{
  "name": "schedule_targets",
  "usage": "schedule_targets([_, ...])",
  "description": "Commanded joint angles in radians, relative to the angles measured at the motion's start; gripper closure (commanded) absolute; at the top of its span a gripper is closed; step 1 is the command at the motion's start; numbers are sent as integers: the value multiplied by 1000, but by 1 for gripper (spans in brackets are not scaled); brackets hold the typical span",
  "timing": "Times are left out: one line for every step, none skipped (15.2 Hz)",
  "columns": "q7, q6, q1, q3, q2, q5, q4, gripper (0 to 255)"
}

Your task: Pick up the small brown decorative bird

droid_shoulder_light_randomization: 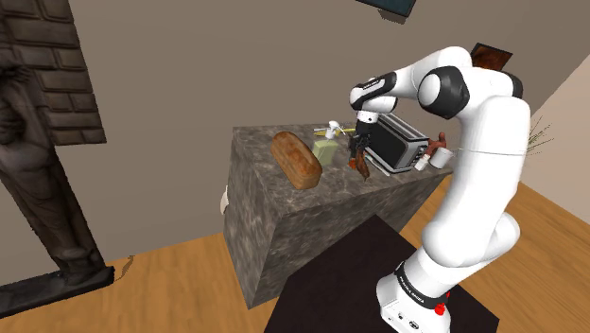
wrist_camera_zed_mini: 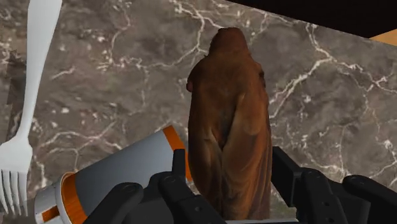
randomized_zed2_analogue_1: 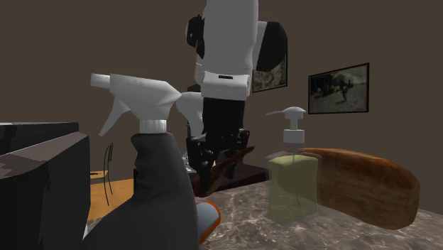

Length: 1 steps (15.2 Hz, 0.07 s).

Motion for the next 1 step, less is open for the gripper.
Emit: schedule_targets([1, -6, 1, -1, -6, -2, 1, 255])
